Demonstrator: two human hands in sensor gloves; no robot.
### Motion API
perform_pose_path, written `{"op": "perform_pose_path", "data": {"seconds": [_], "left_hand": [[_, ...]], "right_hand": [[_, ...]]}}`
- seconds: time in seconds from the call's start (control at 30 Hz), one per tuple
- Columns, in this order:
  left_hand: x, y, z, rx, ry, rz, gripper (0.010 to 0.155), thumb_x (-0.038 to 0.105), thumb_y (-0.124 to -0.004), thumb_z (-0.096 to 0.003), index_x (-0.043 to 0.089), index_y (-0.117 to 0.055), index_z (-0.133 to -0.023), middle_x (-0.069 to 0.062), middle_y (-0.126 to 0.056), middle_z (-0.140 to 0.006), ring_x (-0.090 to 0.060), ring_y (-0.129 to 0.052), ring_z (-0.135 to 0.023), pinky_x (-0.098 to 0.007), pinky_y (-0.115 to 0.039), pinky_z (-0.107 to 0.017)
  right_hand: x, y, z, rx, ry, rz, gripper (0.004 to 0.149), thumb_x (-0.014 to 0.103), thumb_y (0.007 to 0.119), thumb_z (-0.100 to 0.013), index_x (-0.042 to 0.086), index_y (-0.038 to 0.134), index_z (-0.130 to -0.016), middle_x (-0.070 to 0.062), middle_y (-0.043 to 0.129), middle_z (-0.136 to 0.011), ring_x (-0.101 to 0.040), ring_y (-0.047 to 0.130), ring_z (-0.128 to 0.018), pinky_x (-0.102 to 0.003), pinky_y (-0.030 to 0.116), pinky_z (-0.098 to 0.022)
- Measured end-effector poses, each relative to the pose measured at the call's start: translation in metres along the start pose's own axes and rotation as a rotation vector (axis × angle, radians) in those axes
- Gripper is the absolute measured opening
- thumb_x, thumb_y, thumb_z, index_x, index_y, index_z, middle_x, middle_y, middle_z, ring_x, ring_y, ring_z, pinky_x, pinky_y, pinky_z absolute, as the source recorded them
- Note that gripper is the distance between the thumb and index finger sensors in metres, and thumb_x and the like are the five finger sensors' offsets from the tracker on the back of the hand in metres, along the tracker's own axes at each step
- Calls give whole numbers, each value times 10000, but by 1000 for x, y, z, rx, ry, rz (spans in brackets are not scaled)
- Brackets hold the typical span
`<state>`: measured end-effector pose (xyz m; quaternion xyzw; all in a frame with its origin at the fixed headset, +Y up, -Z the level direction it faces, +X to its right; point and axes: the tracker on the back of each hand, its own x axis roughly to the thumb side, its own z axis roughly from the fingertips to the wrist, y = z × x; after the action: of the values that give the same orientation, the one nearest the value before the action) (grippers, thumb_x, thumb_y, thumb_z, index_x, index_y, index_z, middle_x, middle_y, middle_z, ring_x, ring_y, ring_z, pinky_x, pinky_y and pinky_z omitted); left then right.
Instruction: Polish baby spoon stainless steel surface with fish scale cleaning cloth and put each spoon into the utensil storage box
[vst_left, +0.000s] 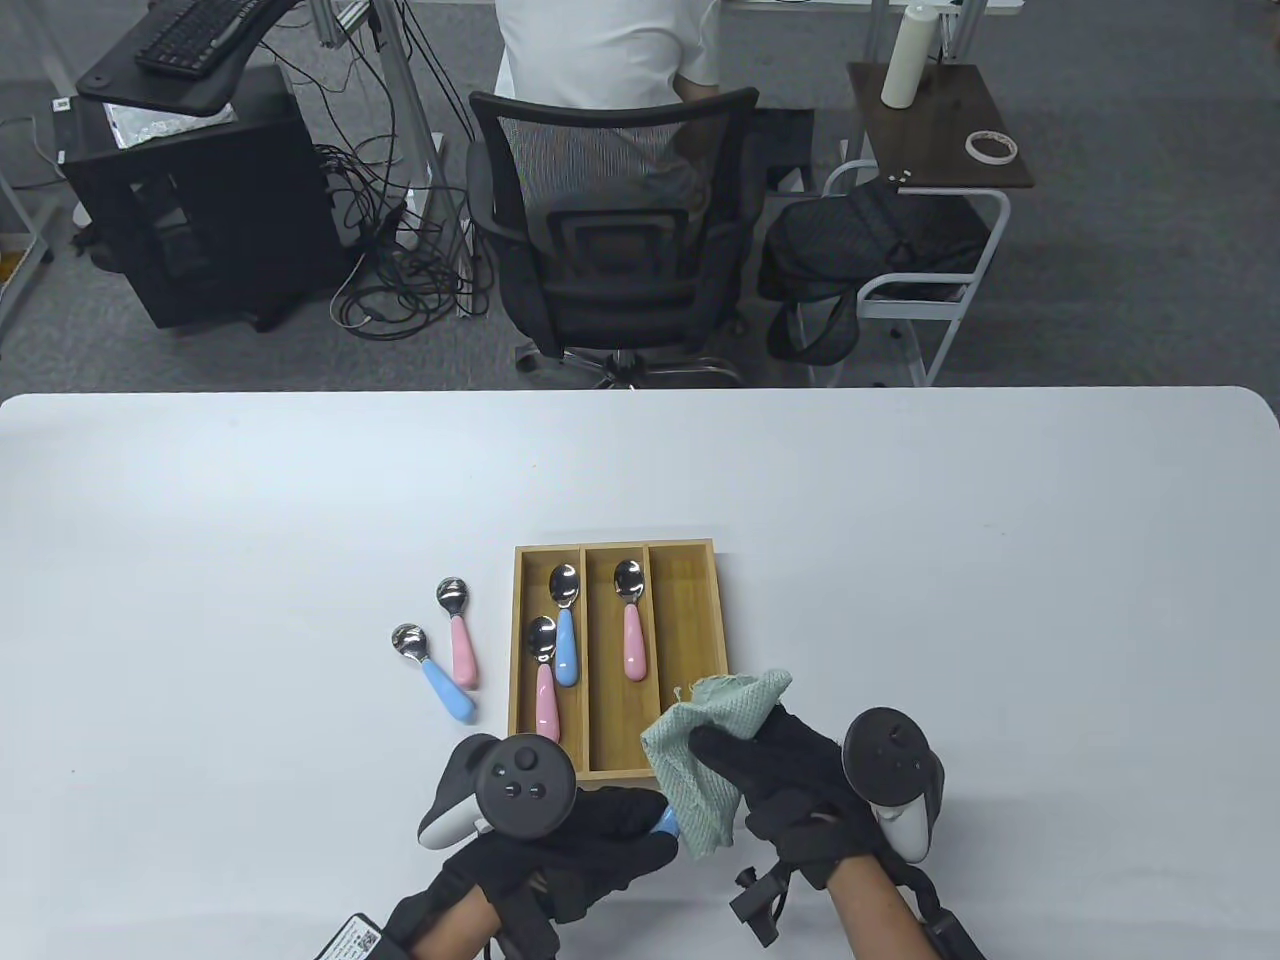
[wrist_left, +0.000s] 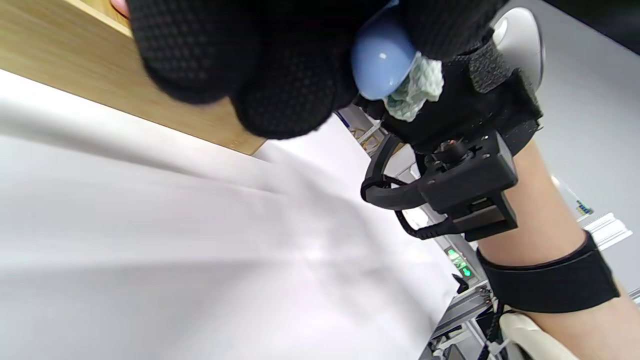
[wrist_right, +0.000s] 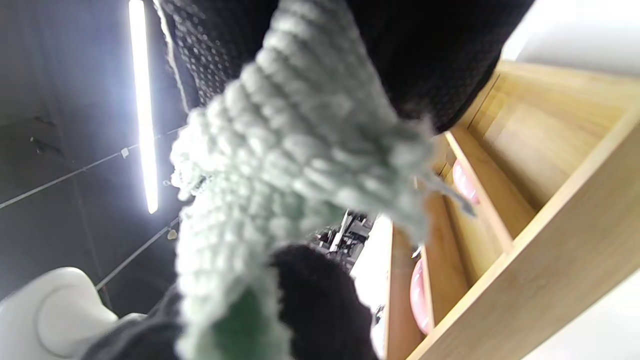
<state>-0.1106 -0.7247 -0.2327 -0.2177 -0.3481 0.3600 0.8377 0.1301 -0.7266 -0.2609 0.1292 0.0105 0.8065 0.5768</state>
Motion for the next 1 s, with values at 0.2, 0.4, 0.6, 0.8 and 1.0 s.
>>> {"op": "perform_pose_path", "data": {"seconds": [0.2,0.4,0.6,0.8,1.0], "left_hand": [[-1,-1,-2,-37,42,0,562,470,-641,-629,64,-695,-1014,-99,-842,-825,-151,-996,-485,-325,-898,-348],[-21,30,2,269,216,137,575,505,-658,-628,39,-755,-951,-65,-903,-714,-119,-1013,-368,-298,-904,-255],[-20,60,-29,248,555,-70,579,499,-656,-632,22,-768,-940,-56,-923,-681,-102,-1019,-332,-280,-907,-230],[-36,55,-62,213,744,-118,578,501,-661,-632,19,-777,-928,-46,-933,-660,-88,-1025,-315,-265,-911,-215],[-46,51,-69,217,802,-167,586,517,-687,-618,23,-771,-923,-23,-947,-624,-78,-1046,-295,-250,-927,-194]], "right_hand": [[2,-23,-4,-220,-9,230,469,403,775,-595,95,683,-936,-2,915,-745,-58,1046,-476,-354,919,-502],[-17,-64,3,-322,117,-26,473,385,742,-619,76,641,-962,-26,884,-783,-100,1029,-532,-392,885,-535],[-7,-56,3,-280,59,5,473,383,727,-625,75,630,-971,-30,876,-799,-115,1026,-550,-405,876,-545],[-1,-49,4,-243,11,79,475,389,725,-625,80,630,-973,-26,877,-804,-118,1027,-560,-409,874,-548],[-2,-52,2,-248,15,57,474,391,718,-630,80,627,-976,-28,874,-808,-123,1026,-564,-412,871,-552]]}}
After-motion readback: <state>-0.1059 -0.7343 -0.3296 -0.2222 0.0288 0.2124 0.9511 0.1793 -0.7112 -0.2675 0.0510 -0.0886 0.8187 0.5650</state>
